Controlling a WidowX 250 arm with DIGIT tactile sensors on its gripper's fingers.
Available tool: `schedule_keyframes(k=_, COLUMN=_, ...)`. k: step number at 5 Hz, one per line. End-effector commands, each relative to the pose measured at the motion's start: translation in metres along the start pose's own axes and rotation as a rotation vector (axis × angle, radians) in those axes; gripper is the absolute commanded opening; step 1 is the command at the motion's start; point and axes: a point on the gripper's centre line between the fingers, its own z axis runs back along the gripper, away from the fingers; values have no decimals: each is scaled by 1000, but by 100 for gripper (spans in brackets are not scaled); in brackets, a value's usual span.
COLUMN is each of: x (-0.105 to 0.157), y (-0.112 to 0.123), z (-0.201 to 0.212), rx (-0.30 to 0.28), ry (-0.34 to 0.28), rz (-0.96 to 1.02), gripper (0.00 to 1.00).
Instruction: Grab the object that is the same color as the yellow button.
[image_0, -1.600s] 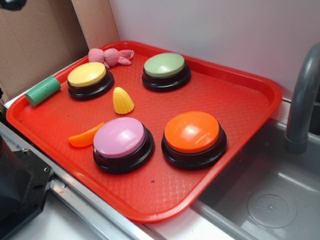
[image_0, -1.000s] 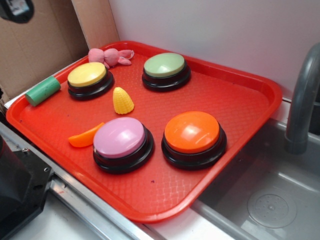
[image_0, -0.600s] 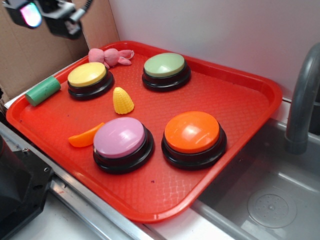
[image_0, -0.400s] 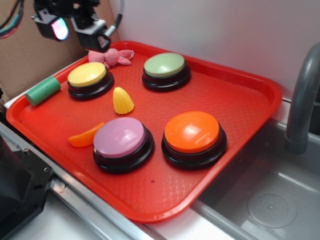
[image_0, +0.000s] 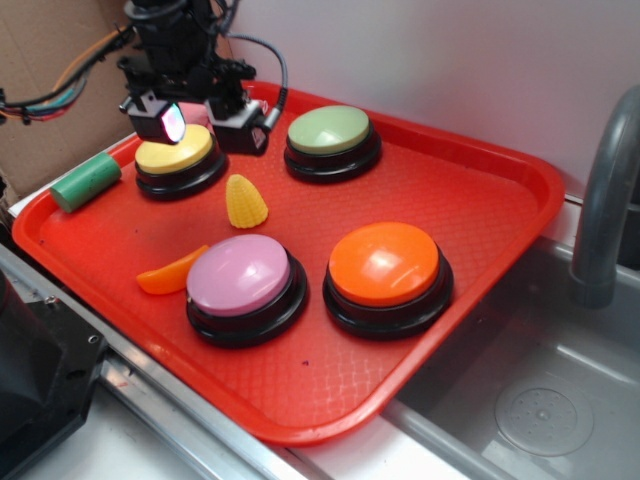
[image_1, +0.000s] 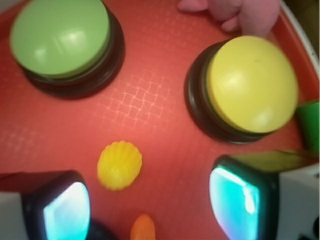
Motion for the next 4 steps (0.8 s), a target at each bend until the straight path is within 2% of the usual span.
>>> schedule_keyframes(k=1, x=3, y=-4, z=-25, rx=6, ry=12, rz=0, gripper=100)
schedule_keyframes(k=2, x=2, y=-9, z=-36, rx=-20, ry=28, rz=-14, gripper=100)
schedule_keyframes(k=4, x=-2, y=-9, z=-51, rx=20, ry=51, rz=4, gripper=100)
